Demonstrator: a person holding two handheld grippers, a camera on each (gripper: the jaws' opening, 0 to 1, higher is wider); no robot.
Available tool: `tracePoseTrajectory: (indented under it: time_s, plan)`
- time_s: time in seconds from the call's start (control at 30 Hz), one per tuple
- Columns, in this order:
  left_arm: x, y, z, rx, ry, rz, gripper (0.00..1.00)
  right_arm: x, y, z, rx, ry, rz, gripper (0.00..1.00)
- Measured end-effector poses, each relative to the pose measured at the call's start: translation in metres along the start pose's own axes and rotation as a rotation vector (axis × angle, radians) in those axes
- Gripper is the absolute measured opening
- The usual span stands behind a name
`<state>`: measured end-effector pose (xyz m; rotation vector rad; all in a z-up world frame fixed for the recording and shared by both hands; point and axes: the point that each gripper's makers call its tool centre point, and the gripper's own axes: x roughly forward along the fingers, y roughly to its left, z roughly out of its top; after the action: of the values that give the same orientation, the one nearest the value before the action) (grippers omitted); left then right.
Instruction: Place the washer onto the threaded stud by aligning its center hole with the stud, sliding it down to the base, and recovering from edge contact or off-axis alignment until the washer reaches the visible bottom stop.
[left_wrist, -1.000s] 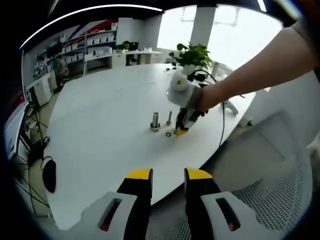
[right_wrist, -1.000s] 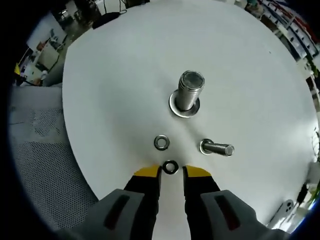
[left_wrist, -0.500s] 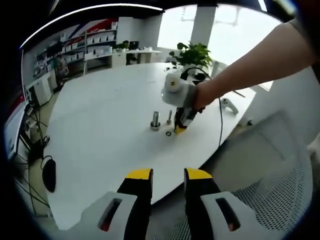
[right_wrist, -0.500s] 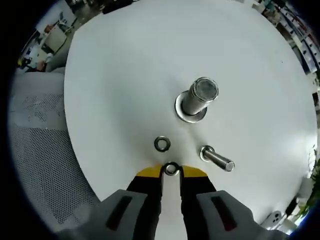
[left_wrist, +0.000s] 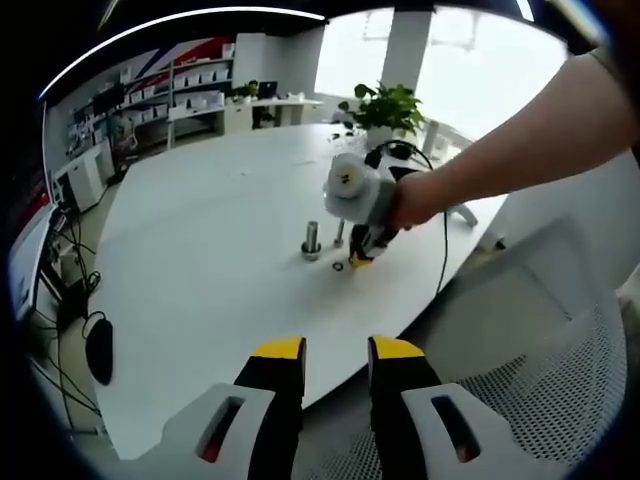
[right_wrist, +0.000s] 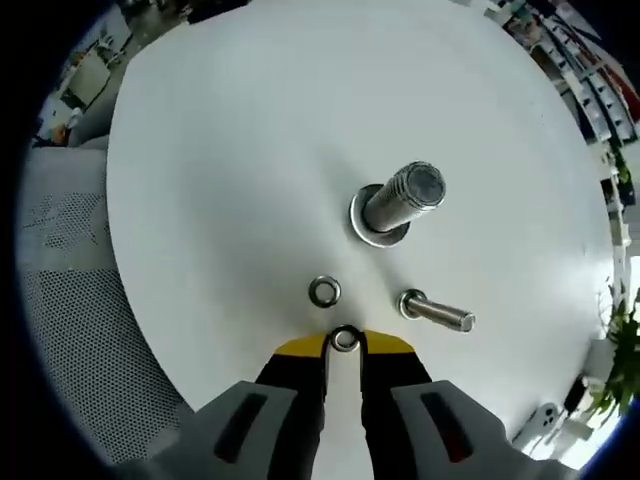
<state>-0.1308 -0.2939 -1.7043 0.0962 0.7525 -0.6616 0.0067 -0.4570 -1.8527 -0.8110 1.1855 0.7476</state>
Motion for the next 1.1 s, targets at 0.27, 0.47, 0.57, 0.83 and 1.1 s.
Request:
tracePoseTrajectory:
  time_s: [0.27,0.47,0.57,0.83,1.1]
  plan:
    - [0.0,0.001,-0.001,0.006,0.001,0.009,0.22,-0.003,0.0,-0.004,0.028,-0.103,-0.02,0.13]
    - [0.0,0.0,-0.001,0.008,0.006,0.007,0.23,-0.006,-0.003,-0.005,0.059,-0.125,-0.04,0.13]
    - [-0.001,0.001,0.0,0.006,0.001,0.008,0.23,-0.01,-0.004,-0.004,0.087,-0.143,-0.026,0.13]
    - [0.0,-0.002,0.0,0.013,0.002,-0.004,0.22,-0.027,-0.028,-0.007,0.157,-0.178,-0.046,0.13]
    - [0.001,-0.003,-0.001,0.018,0.006,-0.009,0.22,-0.05,-0.044,0.005,0.102,-0.241,-0.101,0.13]
